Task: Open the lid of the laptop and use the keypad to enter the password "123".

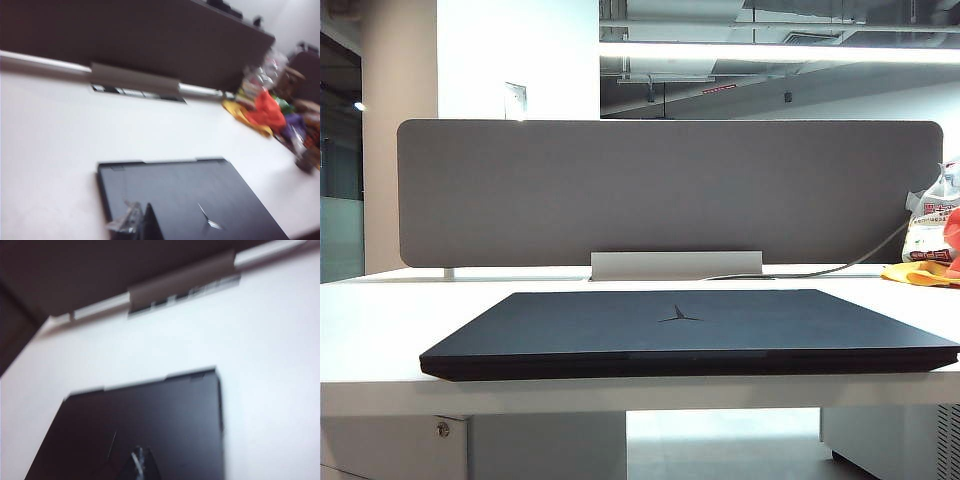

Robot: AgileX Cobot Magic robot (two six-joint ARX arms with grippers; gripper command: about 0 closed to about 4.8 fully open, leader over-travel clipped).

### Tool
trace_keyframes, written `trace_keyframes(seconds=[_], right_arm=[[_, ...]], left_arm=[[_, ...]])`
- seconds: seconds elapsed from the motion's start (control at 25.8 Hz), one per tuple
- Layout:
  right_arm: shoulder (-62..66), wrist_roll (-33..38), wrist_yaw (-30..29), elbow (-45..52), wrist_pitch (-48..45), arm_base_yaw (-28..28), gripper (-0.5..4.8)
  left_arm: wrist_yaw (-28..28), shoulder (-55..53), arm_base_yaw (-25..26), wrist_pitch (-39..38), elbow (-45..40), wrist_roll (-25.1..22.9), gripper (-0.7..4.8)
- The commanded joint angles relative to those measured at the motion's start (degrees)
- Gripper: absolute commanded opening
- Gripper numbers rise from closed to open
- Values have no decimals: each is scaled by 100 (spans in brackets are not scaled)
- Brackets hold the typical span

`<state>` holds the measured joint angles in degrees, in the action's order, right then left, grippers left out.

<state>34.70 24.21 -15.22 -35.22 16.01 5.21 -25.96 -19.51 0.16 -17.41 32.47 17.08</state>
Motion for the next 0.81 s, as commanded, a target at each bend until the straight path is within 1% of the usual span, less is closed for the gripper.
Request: trace_keyframes(seconds=[0.04, 0.15, 0.31, 0.39, 0.43, 0.46, 0.58, 0.62, 0.7, 0.81], right_arm=[[428, 9, -114, -208, 302, 328, -5], [699, 223, -155, -212, 291, 649, -5], [984, 415, -146, -208, 304, 1019, -4], [1099, 531, -155, -208, 304, 1172, 6], [1150, 577, -153, -208, 306, 1239, 22], [1196, 603, -153, -205, 308, 1298, 50], [1384, 728, -166, -208, 306, 1493, 168], [1471, 802, -168, -205, 308, 1574, 217], [1655, 938, -173, -205, 302, 1738, 282], [1974, 1062, -175, -197, 275, 2002, 289]], left_arm=[[-326, -407, -7, -501, 584, -378, -5], [-387, -695, -7, -890, 1128, -669, -5], [-415, -872, -35, -1204, 1637, -866, -5], [-483, -922, -142, -1344, 1834, -946, -5], [-481, -925, -212, -1388, 1899, -962, -5], [-474, -925, -293, -1403, 1943, -962, -5], [-463, -927, -651, -1410, 1971, -957, -5], [-417, -933, -754, -1440, 1971, -953, -5], [-254, -994, -992, -1569, 1971, -955, -5], [-50, -1128, -1394, -1731, 1971, -955, -5]])
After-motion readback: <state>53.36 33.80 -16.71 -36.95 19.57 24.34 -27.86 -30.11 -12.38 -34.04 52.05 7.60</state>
